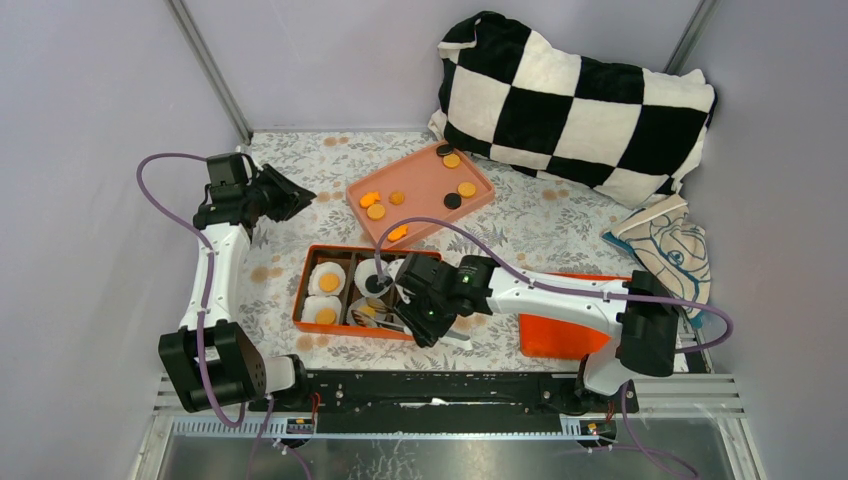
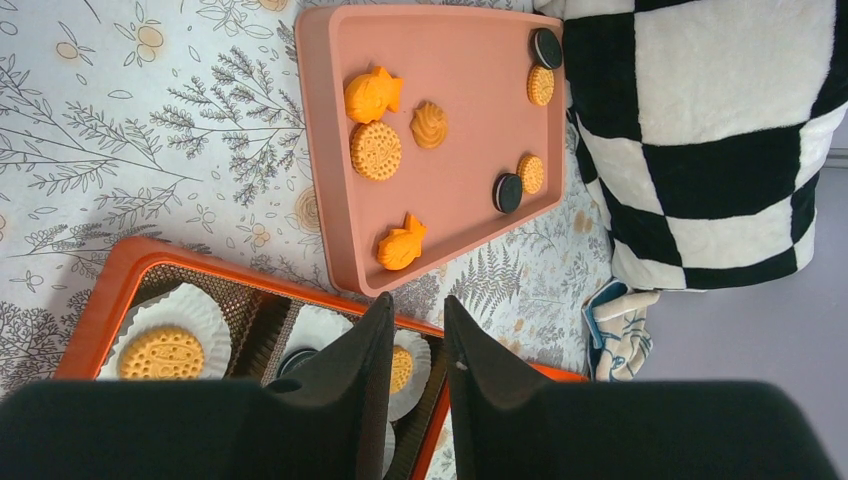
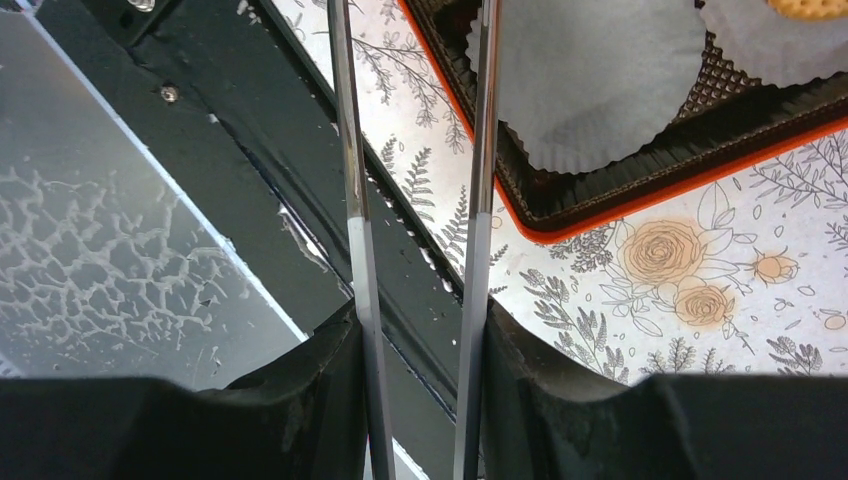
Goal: Pack the cookies
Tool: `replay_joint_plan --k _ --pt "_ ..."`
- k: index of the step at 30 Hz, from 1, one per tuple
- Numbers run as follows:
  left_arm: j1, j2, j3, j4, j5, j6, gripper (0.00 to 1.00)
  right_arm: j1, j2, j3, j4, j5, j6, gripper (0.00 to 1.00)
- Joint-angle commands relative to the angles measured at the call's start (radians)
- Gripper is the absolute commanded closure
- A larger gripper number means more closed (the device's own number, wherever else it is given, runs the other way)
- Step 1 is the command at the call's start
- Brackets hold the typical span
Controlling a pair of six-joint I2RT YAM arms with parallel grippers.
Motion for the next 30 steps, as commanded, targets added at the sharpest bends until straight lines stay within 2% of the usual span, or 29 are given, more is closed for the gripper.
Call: replay_joint_plan --k 1,4,6,20,24,26,30 --pt "0.006 -0.02 -0.01 0.005 0.009 0.021 0.7 0.0 -0.002 0.005 0.023 0.034 0.013 0.67" --pt "0.006 -0.016 -0.008 0.005 0.011 0.024 0.7 0.001 0.001 0.015 0.035 0.04 0.013 0.62" --pt "0.006 -0.017 -0.006 0.005 0.01 0.027 0.7 0.001 0.005 0.021 0.04 0.043 0.011 0.55" --pt "0.006 -0.019 -0.003 0.011 0.034 0.041 0.7 0.0 0.012 0.105 0.018 0.124 -0.014 0.47" --pt "0.006 -0.021 -0.001 0.013 0.038 0.038 0.7 0.0 -0.023 0.157 0.012 0.296 -0.03 0.49" --pt "0.006 -0.023 -0.003 0.022 0.042 0.03 0.7 -0.009 -0.037 0.188 0.018 0.408 -0.051 0.46" --pt "0.006 -0.017 -0.002 0.029 0.046 0.026 0.7 -0.114 0.003 0.271 0.02 0.478 -0.075 0.44"
